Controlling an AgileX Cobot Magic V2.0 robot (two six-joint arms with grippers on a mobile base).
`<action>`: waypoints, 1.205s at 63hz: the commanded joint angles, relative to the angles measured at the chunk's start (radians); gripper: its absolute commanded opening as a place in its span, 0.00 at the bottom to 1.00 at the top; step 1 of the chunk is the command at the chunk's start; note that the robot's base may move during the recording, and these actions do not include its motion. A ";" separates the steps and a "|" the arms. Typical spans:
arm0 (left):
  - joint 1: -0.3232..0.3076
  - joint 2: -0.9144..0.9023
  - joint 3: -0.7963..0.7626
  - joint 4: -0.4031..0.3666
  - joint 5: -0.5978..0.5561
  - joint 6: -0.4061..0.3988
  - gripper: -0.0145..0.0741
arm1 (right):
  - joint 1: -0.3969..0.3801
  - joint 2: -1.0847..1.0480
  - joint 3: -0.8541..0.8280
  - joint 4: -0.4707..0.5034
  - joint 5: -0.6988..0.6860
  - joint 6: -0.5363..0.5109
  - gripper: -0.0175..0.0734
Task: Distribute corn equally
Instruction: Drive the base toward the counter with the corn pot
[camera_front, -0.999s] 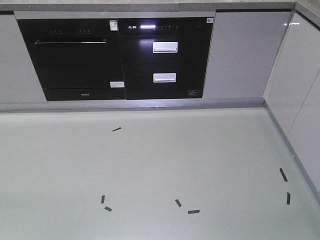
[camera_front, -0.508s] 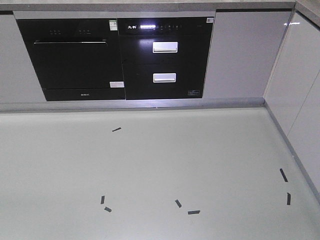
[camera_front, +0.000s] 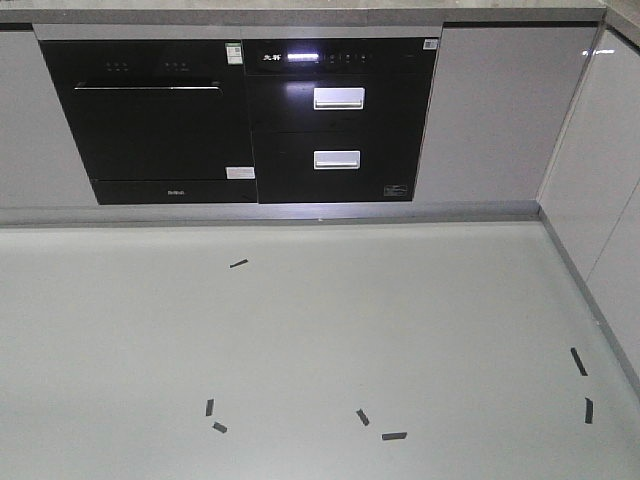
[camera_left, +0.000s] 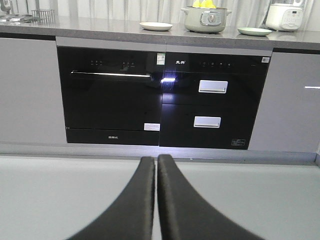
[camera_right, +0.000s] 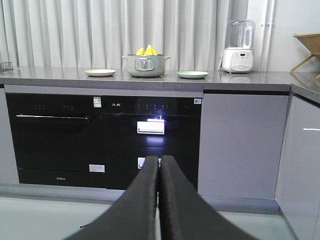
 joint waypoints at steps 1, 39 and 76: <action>0.000 -0.014 -0.023 -0.008 -0.071 -0.003 0.16 | -0.008 -0.008 0.019 -0.008 -0.082 -0.007 0.19; 0.000 -0.014 -0.023 -0.008 -0.071 -0.003 0.16 | -0.008 -0.008 0.019 -0.008 -0.082 -0.007 0.19; 0.000 -0.014 -0.023 -0.008 -0.071 -0.003 0.16 | -0.008 -0.008 0.019 -0.008 -0.082 -0.007 0.19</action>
